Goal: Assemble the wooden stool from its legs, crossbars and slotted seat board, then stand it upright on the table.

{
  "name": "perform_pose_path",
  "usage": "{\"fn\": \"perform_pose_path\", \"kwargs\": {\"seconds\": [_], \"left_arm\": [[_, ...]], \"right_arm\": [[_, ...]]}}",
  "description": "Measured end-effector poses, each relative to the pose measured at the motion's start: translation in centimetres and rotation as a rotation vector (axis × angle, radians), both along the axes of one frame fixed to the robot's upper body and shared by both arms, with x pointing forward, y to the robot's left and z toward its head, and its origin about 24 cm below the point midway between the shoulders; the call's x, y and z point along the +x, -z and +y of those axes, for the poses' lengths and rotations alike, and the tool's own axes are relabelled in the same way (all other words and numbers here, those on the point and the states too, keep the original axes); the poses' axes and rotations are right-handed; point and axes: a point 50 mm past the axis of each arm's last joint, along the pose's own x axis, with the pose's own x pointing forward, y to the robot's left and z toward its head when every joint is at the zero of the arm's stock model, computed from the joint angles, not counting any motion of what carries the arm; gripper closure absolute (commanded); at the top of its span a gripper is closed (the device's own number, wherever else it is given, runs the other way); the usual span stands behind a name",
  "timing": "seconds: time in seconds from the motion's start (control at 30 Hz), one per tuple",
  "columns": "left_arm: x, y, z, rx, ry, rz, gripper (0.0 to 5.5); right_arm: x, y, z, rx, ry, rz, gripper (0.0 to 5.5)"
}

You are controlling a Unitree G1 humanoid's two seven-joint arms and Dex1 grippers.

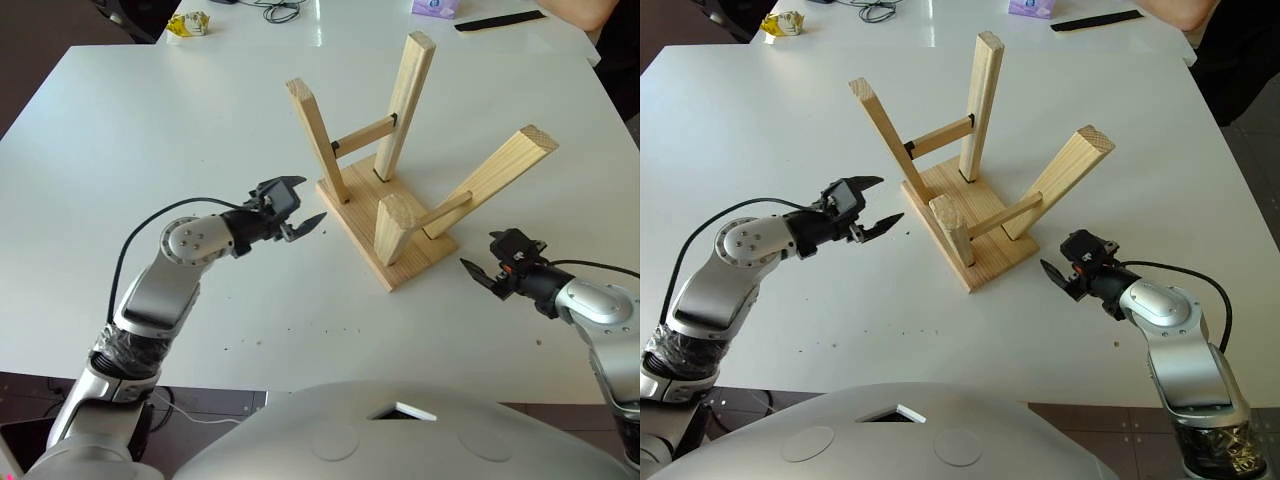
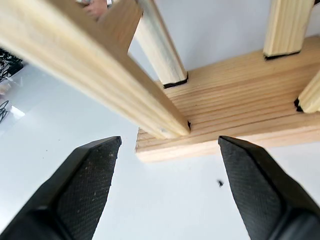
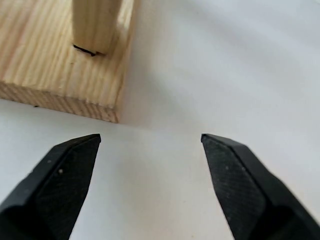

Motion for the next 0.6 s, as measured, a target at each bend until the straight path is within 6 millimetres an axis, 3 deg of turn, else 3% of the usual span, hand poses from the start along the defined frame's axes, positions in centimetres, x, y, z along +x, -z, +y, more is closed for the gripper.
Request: {"fn": "perform_pose_path", "kwargs": {"seconds": [0.1,0.23,0.4,0.6], "left_arm": [[2.4,0.9,3.2,0.053,-0.077,-0.015,1.88],[6.4,-0.2,4.6,0.075,-0.163,-0.111,1.88],[11.0,-1.1,2.1,0.008,-0.199,-0.221,1.88],[11.6,1.5,-0.9,0.046,-0.081,-0.216,1.88]], "right_arm": [[-0.5,-0.8,0.7,0.015,-0.073,0.012,1.76],[-1.3,-1.1,1.8,0.039,-0.150,0.044,1.76],[-1.5,-0.8,2.3,0.026,-0.195,0.076,1.76],[-0.9,-0.8,2.6,-0.002,-0.262,0.085,1.76]]}}
